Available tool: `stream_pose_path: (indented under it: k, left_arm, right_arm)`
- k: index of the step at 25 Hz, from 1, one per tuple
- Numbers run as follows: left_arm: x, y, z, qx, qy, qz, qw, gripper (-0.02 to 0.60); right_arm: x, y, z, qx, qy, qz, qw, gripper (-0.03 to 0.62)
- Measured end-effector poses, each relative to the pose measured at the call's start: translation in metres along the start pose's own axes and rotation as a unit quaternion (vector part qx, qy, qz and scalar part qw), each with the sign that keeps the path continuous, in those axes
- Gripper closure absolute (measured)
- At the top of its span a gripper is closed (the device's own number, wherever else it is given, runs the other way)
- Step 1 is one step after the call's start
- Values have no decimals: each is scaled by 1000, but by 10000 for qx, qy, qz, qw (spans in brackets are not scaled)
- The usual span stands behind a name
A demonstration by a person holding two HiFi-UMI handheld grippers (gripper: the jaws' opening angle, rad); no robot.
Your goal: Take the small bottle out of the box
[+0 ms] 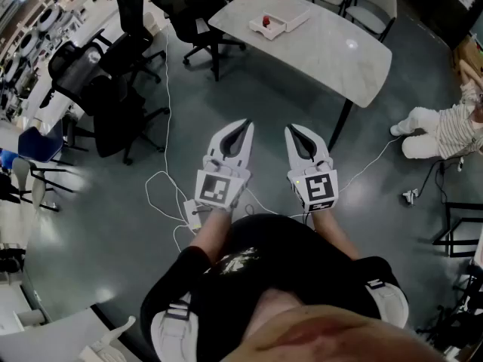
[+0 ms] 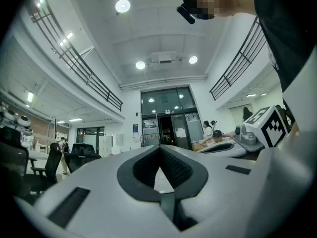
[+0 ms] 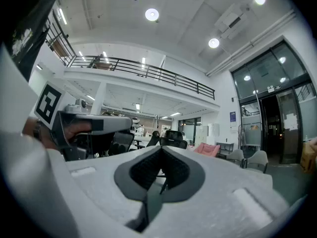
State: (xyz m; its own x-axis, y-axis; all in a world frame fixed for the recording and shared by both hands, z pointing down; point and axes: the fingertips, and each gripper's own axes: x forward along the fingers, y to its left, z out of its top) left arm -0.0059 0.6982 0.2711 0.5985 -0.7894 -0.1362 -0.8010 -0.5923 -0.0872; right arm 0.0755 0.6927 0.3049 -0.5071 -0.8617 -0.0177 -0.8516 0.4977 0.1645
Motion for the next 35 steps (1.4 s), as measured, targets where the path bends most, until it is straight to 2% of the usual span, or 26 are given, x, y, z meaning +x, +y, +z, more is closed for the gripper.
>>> stream_pose_path:
  k: [4, 8, 11, 16, 19, 21, 27, 35]
  left_arm:
    - [-13, 14, -1, -4, -30, 55, 10000, 574]
    - [-27, 28, -5, 227, -155, -36, 9996, 574]
    - [-34, 35, 0, -1, -93, 36, 10000, 574]
    - [-50, 50, -7, 154, -118, -41, 9998, 574]
    - [-65, 63, -12, 106, -113, 1, 9999, 574]
    - [-76, 71, -14, -67, -39, 90, 9999, 574]
    - [-103, 97, -24, -182, -22, 287, 9994, 574]
    - [-127, 117, -30, -187, 3, 389, 9991, 574]
  right_arm:
    - [9, 24, 5, -24, -71, 152, 9999, 600]
    - [16, 40, 11, -54, -110, 103, 9999, 600]
    - [22, 50, 11, -55, -90, 126, 9999, 600]
    - [31, 71, 7, 68, -66, 212, 9997, 600]
    - [38, 86, 8, 100, -125, 283, 9995, 600]
    - [42, 96, 7, 125, -175, 314, 9993, 599]
    - [46, 113, 16, 79, -578, 16, 9983, 599]
    - [64, 146, 19, 66, -628, 228, 9977, 599]
